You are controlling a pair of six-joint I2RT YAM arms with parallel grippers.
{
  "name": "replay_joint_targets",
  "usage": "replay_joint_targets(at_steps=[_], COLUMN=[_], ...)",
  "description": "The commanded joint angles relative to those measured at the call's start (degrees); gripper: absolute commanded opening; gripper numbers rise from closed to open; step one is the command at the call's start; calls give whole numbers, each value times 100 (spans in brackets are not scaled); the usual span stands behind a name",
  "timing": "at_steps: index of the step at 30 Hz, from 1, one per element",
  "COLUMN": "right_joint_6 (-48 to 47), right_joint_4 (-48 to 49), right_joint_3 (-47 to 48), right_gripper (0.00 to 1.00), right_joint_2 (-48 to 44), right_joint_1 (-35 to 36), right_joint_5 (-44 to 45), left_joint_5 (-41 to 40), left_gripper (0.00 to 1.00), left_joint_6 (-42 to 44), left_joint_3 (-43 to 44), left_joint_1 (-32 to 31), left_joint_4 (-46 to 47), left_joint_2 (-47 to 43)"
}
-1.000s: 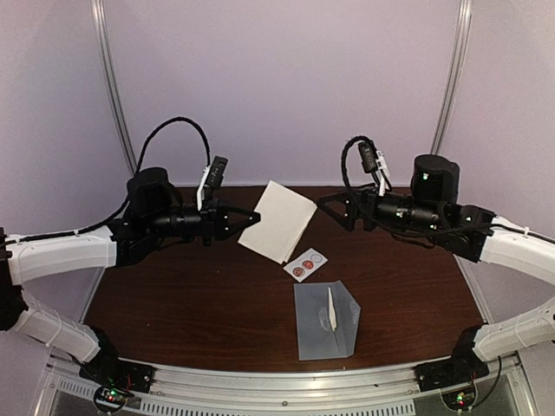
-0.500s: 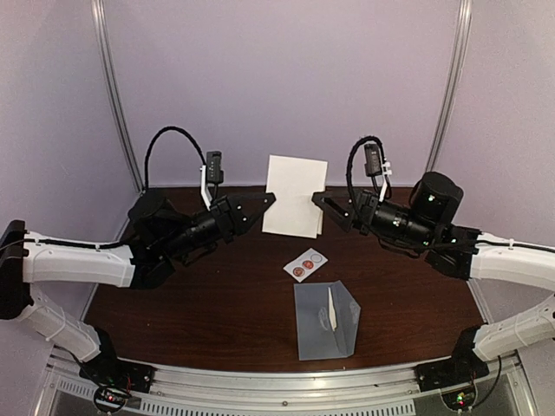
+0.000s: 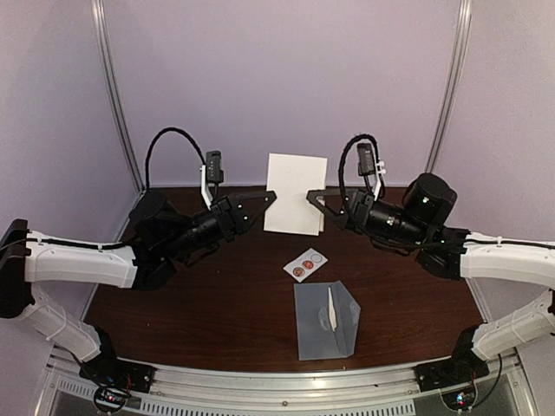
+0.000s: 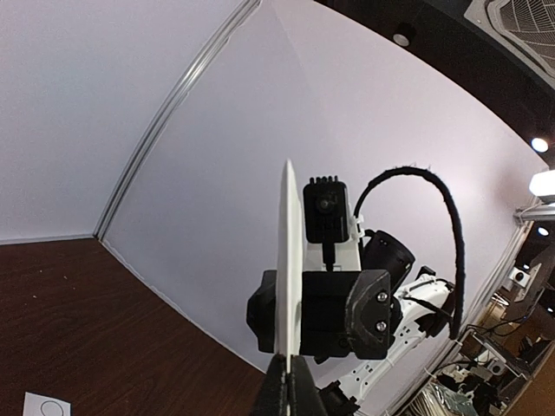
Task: Place the letter into the envelope and seal it
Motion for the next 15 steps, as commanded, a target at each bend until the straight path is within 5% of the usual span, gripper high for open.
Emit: replay_joint_targets(at_steps=[1,15], right_joint_6=[130,187], right_joint_4=[306,543], right_joint_3=[112,252], right_gripper=[53,16], right_joint_2=[179,356], right_joint_1=[75,128], right_joint_5=[-202,-16], left_joint_5=[-23,-105], left_gripper=[0,0], left_joint_6=[17,126], left_joint_3=[55,20], left_joint_1=[-26,-30], left_joint_4=[306,-41], left_joint_2=[-15,-110])
